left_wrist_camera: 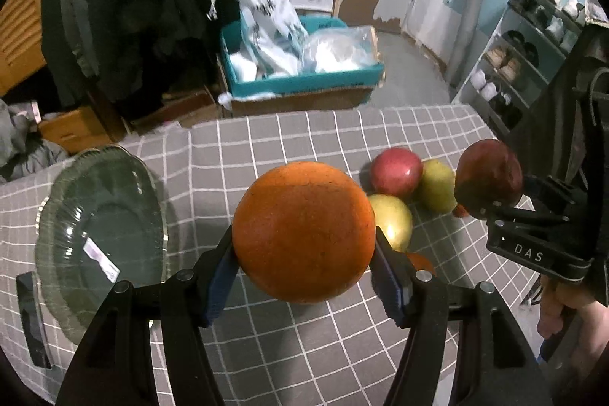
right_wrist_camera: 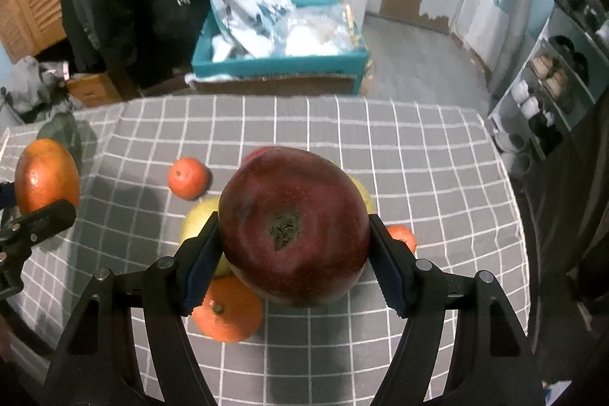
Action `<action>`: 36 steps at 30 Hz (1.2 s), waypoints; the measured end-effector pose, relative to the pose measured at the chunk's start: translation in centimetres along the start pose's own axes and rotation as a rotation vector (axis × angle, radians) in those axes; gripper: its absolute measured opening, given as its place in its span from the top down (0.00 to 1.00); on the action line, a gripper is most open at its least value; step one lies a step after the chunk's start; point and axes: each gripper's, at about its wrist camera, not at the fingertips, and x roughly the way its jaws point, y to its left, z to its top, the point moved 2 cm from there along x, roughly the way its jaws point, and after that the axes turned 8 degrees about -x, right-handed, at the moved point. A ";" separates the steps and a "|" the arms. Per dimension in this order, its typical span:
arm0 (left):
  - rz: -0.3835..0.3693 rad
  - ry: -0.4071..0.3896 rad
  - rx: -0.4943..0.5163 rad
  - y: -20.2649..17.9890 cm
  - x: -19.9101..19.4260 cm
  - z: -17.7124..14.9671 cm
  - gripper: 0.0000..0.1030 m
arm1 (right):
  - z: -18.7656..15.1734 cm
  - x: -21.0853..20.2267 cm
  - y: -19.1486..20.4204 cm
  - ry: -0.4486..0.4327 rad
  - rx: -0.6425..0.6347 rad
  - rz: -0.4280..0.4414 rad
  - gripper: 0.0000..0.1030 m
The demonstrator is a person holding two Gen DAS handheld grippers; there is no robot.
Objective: Organize fruits
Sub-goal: 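Grasp the large orange with the left tool while the right tool grasps the red apple, then carry the orange and apple over the green glass bowl with both tools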
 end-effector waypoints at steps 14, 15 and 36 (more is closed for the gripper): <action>0.020 -0.133 -0.016 2.1 -5.7 1.0 0.35 | 3.6 -6.3 3.1 -0.177 -0.033 0.047 0.29; 0.019 -0.141 -0.021 2.3 -6.1 1.1 0.35 | 3.7 -6.6 3.3 -0.185 -0.034 0.050 0.29; 0.082 -0.269 -0.103 8.0 -12.2 1.6 0.35 | 7.4 -9.3 10.1 -0.273 -0.117 0.127 0.30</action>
